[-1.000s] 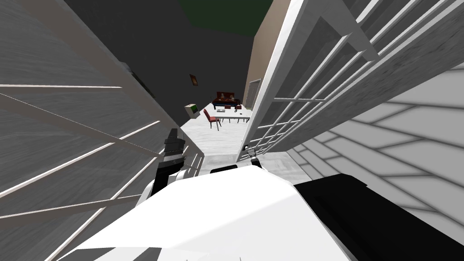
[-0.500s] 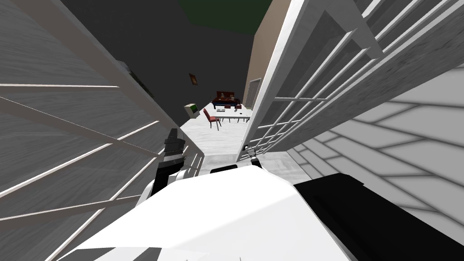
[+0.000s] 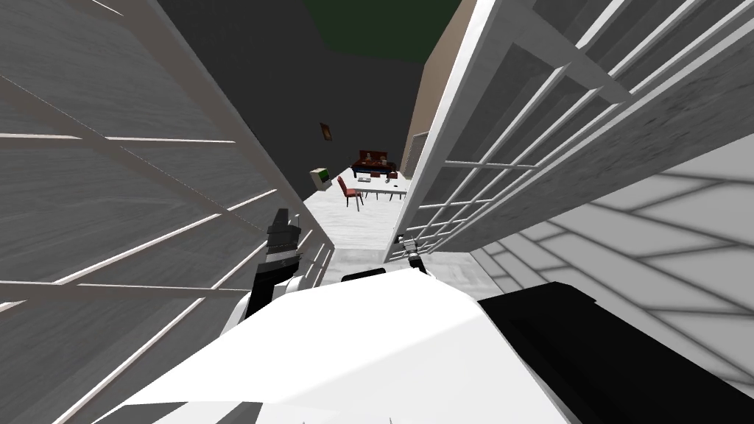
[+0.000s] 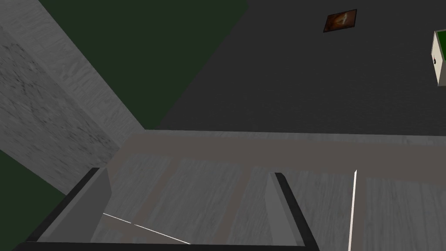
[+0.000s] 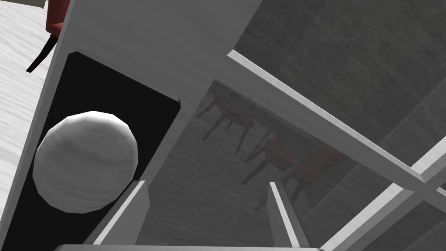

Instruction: Pull the door open

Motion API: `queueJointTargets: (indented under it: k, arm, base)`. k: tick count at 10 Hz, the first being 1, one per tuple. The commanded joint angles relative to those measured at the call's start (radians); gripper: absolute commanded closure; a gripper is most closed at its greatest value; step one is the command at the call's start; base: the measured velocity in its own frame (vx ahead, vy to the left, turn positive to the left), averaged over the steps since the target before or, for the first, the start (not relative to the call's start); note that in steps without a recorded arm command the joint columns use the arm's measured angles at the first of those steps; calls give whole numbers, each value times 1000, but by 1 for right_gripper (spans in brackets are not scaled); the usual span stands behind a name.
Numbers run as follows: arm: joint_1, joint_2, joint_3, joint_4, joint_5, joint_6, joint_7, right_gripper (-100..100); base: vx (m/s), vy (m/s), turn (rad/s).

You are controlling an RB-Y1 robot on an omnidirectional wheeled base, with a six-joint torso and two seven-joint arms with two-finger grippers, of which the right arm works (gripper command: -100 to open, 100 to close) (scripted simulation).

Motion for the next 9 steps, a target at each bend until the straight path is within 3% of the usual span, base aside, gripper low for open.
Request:
queueJointTargets:
  k: [1,4,9]
  arm:
    - [-18,30,2,7,10,-12,-22,-100]
    - [-42,63,-40,29,9,-4,-54,-100]
    - [-75,109,-99,60,9,6,-99,-100]
  base:
    - [-118,-23,146]
    - [-141,-63,202]
    - [-105,-50,134]
